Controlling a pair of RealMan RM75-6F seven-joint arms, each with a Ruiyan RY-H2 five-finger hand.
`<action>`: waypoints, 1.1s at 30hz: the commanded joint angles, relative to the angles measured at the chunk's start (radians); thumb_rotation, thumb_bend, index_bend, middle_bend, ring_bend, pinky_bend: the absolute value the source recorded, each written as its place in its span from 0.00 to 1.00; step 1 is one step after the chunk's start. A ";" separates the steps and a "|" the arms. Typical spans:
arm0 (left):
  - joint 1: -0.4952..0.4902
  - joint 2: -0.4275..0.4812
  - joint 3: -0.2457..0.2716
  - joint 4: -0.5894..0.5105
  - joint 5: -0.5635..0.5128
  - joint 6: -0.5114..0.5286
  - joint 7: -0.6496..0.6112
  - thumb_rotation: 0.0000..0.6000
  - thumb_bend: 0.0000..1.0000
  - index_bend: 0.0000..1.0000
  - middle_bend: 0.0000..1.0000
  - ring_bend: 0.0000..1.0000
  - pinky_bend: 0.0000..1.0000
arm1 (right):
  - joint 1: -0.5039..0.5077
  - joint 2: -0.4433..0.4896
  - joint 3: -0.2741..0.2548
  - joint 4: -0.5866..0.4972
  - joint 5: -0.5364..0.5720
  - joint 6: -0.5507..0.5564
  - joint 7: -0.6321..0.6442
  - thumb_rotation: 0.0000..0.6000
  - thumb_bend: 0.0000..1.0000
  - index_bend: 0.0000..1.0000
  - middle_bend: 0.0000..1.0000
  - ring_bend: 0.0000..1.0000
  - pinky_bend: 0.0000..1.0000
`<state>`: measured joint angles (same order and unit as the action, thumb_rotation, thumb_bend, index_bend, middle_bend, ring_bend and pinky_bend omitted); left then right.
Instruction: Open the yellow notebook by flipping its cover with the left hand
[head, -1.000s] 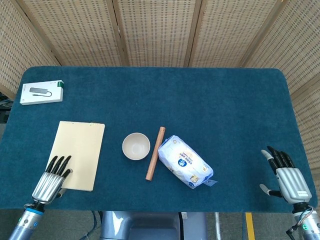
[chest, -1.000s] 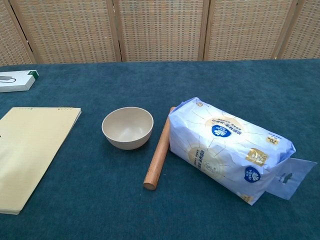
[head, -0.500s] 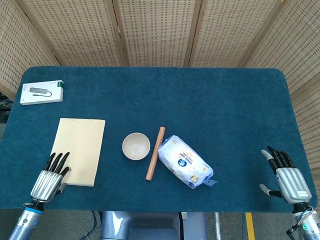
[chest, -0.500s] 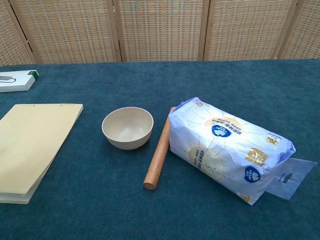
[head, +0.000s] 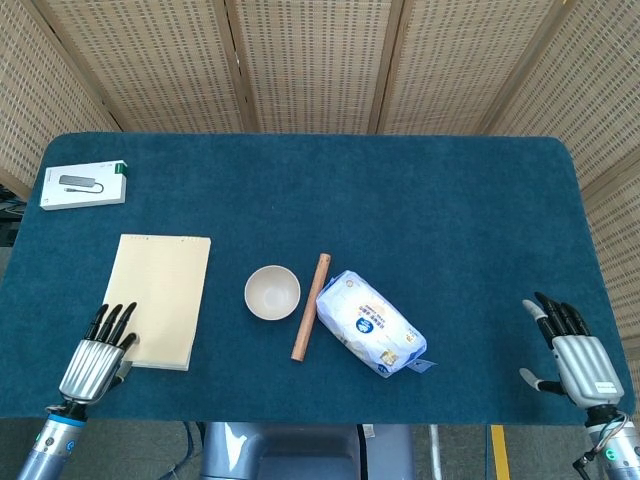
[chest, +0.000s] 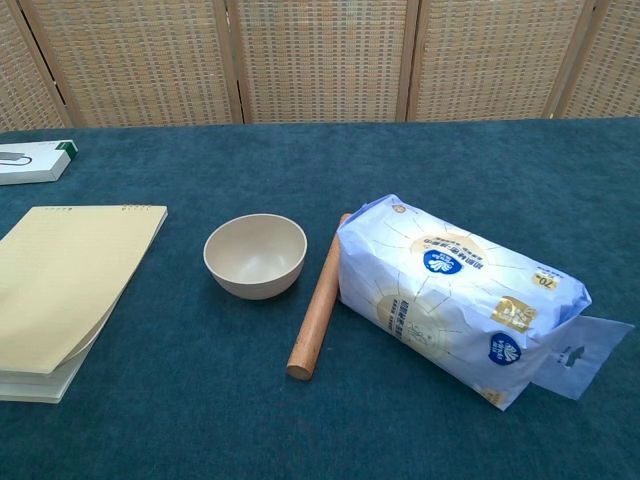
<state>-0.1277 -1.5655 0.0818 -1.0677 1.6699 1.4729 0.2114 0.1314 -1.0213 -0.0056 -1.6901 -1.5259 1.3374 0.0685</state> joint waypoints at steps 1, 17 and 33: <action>0.000 -0.001 0.000 0.001 0.000 0.001 -0.002 1.00 0.39 0.43 0.00 0.00 0.00 | 0.000 0.000 0.000 0.000 0.000 0.000 0.000 1.00 0.23 0.02 0.00 0.00 0.03; 0.002 -0.005 -0.006 0.008 0.003 0.026 -0.015 1.00 0.43 0.59 0.00 0.00 0.00 | 0.000 0.001 0.000 0.000 -0.001 0.001 0.003 1.00 0.23 0.02 0.00 0.00 0.03; 0.030 0.046 0.016 -0.053 0.027 0.080 0.003 1.00 0.43 0.76 0.00 0.00 0.00 | -0.001 0.002 0.000 -0.001 -0.002 0.002 0.002 1.00 0.23 0.02 0.00 0.00 0.03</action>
<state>-0.1013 -1.5257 0.0944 -1.1139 1.6953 1.5494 0.2103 0.1308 -1.0196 -0.0058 -1.6909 -1.5278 1.3395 0.0701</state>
